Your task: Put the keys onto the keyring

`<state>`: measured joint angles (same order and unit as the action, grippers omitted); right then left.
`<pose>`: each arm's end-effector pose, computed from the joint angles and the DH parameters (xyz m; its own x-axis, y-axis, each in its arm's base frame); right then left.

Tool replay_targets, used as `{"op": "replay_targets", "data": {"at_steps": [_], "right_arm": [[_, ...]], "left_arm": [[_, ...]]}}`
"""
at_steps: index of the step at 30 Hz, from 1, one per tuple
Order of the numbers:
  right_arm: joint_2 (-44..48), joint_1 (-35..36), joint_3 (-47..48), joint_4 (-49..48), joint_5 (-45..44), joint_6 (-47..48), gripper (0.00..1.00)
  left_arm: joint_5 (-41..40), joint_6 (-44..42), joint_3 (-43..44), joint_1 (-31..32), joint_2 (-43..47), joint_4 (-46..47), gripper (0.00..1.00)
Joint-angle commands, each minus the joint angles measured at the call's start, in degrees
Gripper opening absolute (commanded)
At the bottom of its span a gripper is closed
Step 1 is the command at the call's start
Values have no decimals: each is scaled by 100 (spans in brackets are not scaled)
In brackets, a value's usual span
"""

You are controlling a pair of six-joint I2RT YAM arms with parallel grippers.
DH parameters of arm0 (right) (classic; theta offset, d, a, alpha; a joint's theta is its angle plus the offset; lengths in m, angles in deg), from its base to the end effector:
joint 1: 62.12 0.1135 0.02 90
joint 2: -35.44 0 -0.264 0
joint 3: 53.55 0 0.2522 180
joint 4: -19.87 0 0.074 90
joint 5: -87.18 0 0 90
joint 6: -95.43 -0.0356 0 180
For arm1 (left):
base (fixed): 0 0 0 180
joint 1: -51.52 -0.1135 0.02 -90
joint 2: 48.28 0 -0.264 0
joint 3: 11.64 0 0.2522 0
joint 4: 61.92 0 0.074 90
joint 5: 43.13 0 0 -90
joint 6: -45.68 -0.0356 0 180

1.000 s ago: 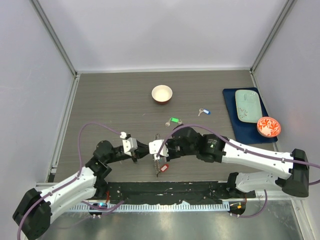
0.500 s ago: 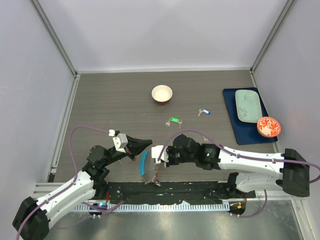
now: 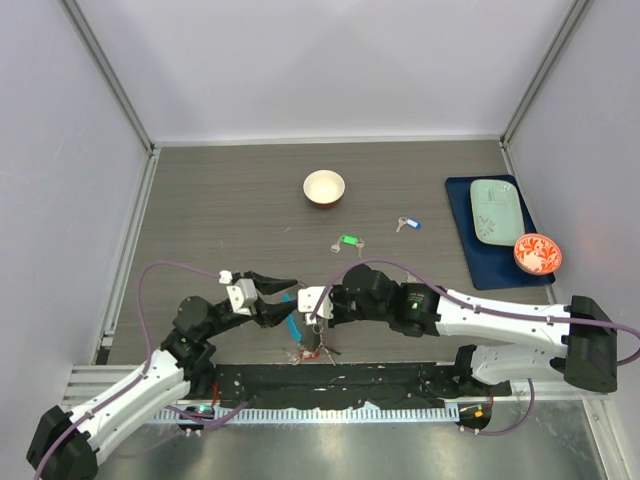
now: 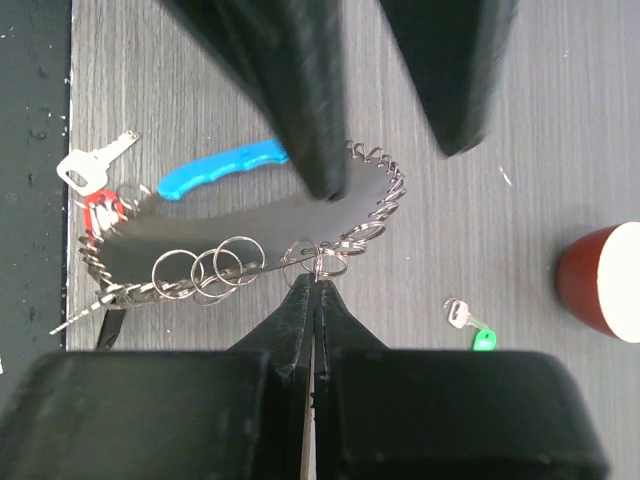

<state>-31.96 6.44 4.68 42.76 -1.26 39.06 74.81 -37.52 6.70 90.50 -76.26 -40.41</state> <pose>0.0943 0.2427 0.2589 0.3584 -0.6019 -0.7137 -0.8892 0.0127 -0.4573 0.0973 -0.1002 0.2168 0.0508 -0.1756 -0.9831 0.9247 0.3802 -0.0202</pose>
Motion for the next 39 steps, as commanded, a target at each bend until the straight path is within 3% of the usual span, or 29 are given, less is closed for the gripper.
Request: {"op": "replay_targets", "data": {"at_steps": [1,9,22,32,39], "right_arm": [[16,9,589,203,-121,346,1],[-54,9,941,687,-51,522,1],[-63,18,958,722,72,540,1],[-98,9,941,714,90,531,1],[-151,18,932,678,160,522,1]], "left_arm": [[500,-644,86,-13,-364,-142,52],[1117,-1173,473,-5,-1296,-213,49],[1301,-1525,702,-13,-1727,-134,45],[1653,-1393,852,-13,-2193,165,23],[1732,-1226,834,-5,-2307,393,23]]}}
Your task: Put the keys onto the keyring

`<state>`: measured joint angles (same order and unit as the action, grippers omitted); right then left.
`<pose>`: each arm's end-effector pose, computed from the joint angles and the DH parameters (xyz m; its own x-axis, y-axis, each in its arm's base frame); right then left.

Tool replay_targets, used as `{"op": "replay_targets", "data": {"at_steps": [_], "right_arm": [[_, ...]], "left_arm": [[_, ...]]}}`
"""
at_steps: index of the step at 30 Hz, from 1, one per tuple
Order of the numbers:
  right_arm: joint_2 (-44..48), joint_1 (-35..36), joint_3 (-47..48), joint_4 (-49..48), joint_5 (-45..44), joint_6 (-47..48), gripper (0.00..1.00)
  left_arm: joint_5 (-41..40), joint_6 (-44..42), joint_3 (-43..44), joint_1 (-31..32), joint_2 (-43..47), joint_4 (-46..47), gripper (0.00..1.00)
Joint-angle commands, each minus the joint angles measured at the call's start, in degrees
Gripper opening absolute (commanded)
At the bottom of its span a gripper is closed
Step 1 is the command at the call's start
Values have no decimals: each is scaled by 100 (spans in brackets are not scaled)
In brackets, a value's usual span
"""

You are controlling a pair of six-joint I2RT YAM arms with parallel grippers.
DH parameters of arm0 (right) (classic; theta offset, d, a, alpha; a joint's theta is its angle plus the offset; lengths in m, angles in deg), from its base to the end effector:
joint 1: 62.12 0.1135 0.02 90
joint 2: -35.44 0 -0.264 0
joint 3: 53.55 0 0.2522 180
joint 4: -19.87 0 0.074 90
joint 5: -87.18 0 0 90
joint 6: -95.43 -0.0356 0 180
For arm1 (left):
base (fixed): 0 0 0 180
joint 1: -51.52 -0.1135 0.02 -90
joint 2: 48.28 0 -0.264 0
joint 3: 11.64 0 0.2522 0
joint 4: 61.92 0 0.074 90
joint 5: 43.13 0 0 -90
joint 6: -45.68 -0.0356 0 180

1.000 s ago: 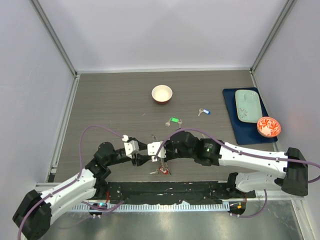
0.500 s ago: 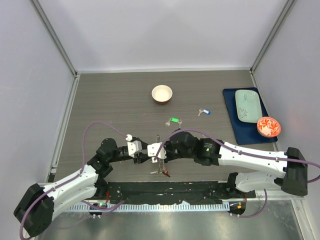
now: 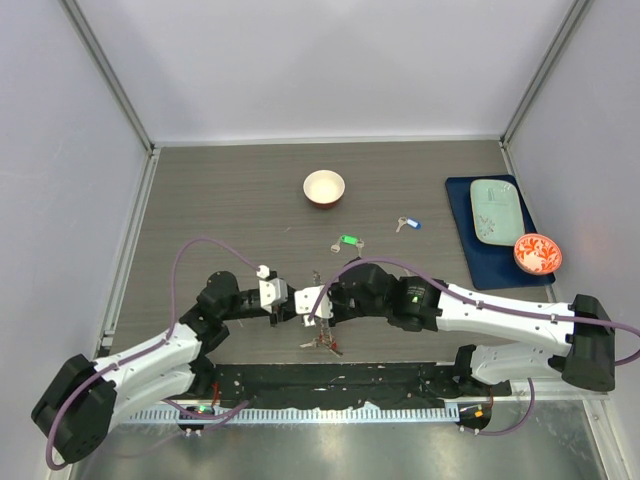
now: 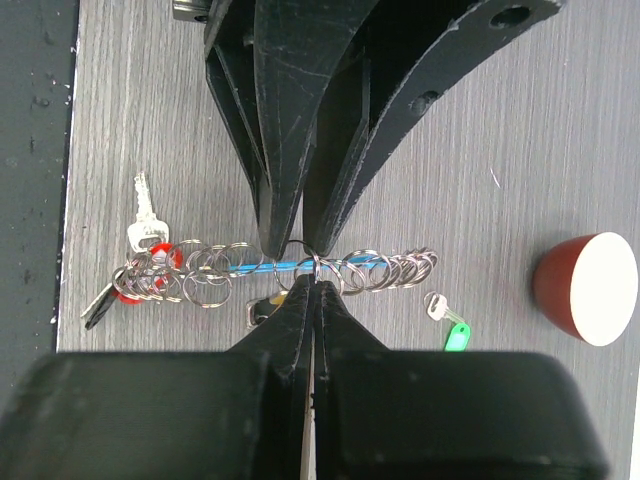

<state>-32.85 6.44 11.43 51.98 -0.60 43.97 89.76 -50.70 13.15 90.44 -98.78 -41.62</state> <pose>0.0950 0.2457 0.2807 0.4210 -0.6312 -0.6514 -0.8685 -0.0734 -0.4902 0.1240 -0.1313 0.1984 0.0368 0.0749 -0.9965 0.9895 0.1369 0.0469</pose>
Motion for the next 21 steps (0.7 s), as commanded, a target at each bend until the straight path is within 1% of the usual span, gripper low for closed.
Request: {"op": "replay_targets", "data": {"at_steps": [1,6,7,8,9,10,13,15,17,18,21], "right_arm": [[-79,18,265,-253,95,30,1],[-88,18,248,-253,121,13,1],[-88,9,257,-253,121,13,1],[-88,9,257,-262,112,4,1],[-88,9,257,-262,103,4,1],[-79,18,257,-253,60,4,1],[17,9,230,-192,-98,-14,1],[131,9,222,-148,-177,-40,1],[228,18,169,-77,-204,-101,1],[307,18,151,-60,-404,-110,1],[422,18,37,-7,-573,-207,1]], "left_arm": [[254,118,198,2,-65,540,23],[316,232,224,-7,-135,697,24],[342,250,224,2,-153,724,22],[351,259,233,2,-162,733,18],[360,303,242,2,-171,725,7],[351,303,242,2,-179,724,1],[229,408,163,-7,-109,724,0],[-70,487,102,-7,57,760,0],[-193,532,5,-7,189,725,0],[-220,549,-4,2,312,698,0],[-334,611,-65,2,584,584,0]]}}
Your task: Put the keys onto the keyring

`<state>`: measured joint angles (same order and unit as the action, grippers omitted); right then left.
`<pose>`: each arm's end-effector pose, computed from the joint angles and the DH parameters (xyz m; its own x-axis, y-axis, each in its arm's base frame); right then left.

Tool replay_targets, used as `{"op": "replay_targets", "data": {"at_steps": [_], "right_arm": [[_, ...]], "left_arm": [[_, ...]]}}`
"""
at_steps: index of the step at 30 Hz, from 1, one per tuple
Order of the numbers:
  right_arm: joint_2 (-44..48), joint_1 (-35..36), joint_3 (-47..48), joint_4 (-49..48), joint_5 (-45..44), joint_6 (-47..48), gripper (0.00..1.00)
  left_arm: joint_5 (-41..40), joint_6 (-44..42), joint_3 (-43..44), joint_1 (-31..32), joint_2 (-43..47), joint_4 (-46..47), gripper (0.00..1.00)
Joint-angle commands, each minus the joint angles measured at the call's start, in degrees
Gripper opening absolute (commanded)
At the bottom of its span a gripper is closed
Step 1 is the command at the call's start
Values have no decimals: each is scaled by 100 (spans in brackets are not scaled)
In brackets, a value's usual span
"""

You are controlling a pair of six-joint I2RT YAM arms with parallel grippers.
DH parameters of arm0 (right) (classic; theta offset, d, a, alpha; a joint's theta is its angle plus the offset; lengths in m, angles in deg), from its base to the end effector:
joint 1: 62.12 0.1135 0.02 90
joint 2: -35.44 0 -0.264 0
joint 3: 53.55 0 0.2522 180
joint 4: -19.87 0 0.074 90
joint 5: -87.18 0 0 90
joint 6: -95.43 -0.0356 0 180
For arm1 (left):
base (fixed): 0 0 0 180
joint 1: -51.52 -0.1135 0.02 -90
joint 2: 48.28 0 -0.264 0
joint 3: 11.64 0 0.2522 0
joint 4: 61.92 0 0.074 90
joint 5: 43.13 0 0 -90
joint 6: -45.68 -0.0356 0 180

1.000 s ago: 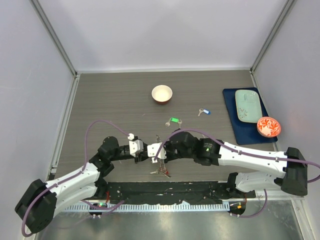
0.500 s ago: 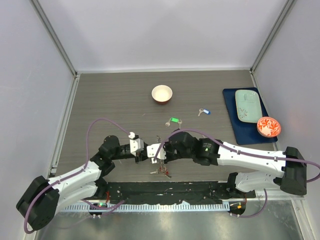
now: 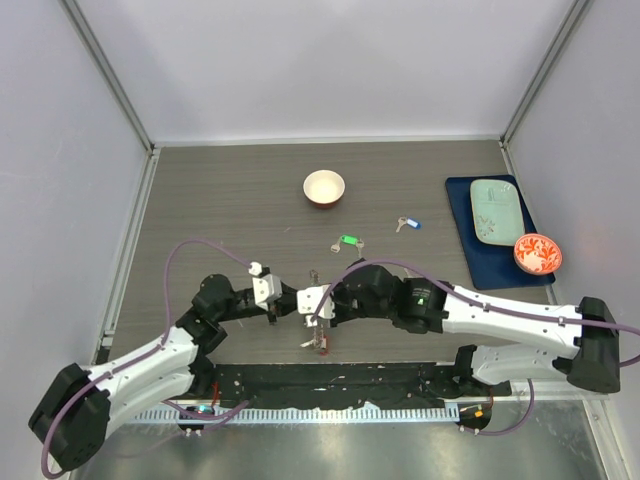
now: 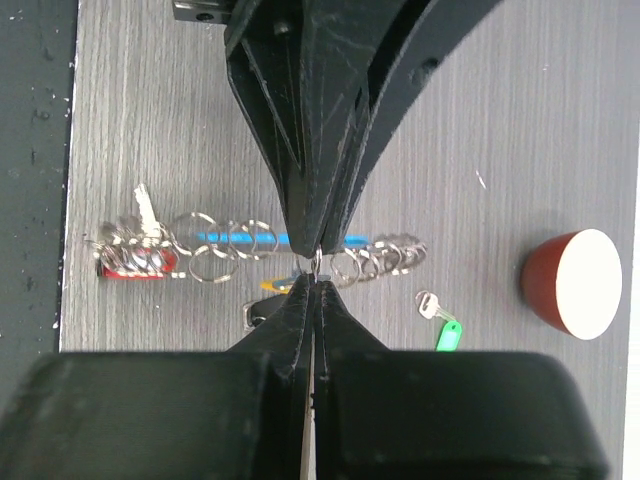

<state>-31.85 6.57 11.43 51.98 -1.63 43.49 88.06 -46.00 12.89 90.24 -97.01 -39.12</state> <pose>0.0940 0.2429 0.2849 0.4163 -0.6288 -0.6567 -0.8649 -0.0511 -0.4993 0.1232 -0.1288 0.2061 0.0098 0.0204 -0.9997 0.9845 0.1748 0.0132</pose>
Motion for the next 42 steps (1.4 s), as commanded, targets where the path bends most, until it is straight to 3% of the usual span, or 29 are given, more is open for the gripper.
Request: {"op": "replay_targets", "data": {"at_steps": [1,9,21,30,31,32,35,42], "right_arm": [[382,-4,-33,11,-505,-185,1],[594,-4,-463,-296,-358,-597,1],[217,-4,-1070,-2334,232,-897,1],[181,5,-755,-2126,-101,-608,1],[233,5,-711,-2038,-102,-564,1],[268,5,-667,-1933,-328,-520,1],[313,5,-456,-1432,-549,-300,1],[137,5,185,-544,-515,157,1]], "left_arm": [[-190,141,-48,22,469,317,0],[-726,622,-206,13,997,369,0],[-1526,1644,-496,30,637,2223,0],[-1885,1714,-733,57,373,2769,0],[-1956,1671,-768,57,495,2621,2],[-2009,1548,-786,57,574,2481,13],[-2132,1328,-760,57,1083,1638,31],[-1993,625,-637,57,1963,143,44]]}}
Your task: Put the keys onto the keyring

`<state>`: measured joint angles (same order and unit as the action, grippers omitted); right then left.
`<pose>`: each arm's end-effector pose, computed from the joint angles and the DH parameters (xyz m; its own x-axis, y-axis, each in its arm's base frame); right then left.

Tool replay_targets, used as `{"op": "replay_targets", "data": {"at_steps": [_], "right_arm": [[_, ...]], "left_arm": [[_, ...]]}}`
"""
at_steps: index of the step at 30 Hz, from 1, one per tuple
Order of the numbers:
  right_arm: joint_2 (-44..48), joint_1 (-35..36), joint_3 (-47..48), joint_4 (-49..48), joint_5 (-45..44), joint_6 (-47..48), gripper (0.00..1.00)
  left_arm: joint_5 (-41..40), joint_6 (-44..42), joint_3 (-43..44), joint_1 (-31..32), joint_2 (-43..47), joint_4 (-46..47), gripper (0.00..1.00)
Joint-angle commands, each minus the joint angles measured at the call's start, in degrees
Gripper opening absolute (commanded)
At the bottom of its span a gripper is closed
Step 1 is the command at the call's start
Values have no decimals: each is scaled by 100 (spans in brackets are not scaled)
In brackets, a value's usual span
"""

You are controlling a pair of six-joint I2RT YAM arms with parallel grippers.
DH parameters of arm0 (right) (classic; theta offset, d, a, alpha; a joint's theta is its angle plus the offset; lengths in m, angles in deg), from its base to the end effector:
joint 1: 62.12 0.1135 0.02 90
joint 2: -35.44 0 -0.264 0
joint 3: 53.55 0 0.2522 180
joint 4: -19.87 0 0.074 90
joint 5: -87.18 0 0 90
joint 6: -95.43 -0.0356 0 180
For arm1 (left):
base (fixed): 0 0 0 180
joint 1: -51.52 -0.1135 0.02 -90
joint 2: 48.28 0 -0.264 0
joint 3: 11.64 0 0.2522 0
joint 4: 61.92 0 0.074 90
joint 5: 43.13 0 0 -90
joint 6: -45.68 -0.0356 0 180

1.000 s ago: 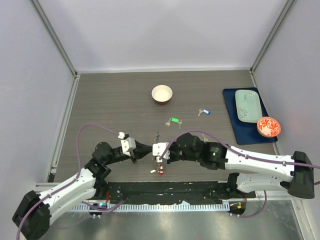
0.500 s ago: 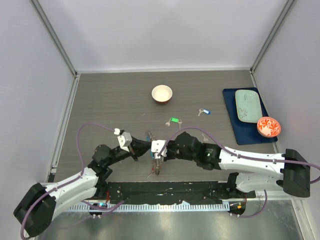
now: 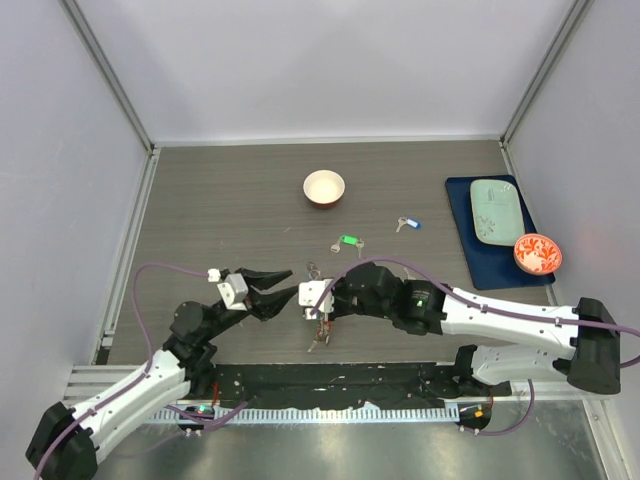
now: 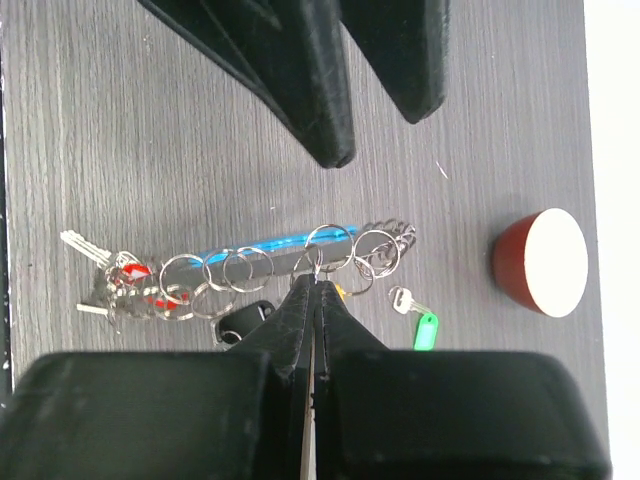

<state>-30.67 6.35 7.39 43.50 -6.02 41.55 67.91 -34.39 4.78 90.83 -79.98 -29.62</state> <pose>0.0974 0.2414 0.2794 0.3941 -0.6048 -0.6920 -0.8400 0.0686 -0.5383 0.1012 -0.0993 0.2171 0.0753 -0.2697 -0.9600 0.8831 0.4651 -0.0614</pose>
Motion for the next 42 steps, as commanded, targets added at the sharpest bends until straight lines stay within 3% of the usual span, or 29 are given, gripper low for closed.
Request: {"op": "replay_targets", "data": {"at_steps": [1,24,33,37,42], "right_arm": [[-7,26,643,366,-40,422,1],[-148,35,854,771,522,502,1],[-104,26,881,859,557,484,1],[-104,26,916,885,654,466,1],[-87,26,925,912,689,457,1]], "left_arm": [[102,-667,235,-2,279,-1027,45],[2273,-1934,1202,-2,-1496,-1275,44],[2449,-2285,1448,-2,-1830,-1750,40],[2344,-2329,1404,-11,-1857,-1697,48],[2273,-2505,1404,-2,-1857,-1829,50]]}}
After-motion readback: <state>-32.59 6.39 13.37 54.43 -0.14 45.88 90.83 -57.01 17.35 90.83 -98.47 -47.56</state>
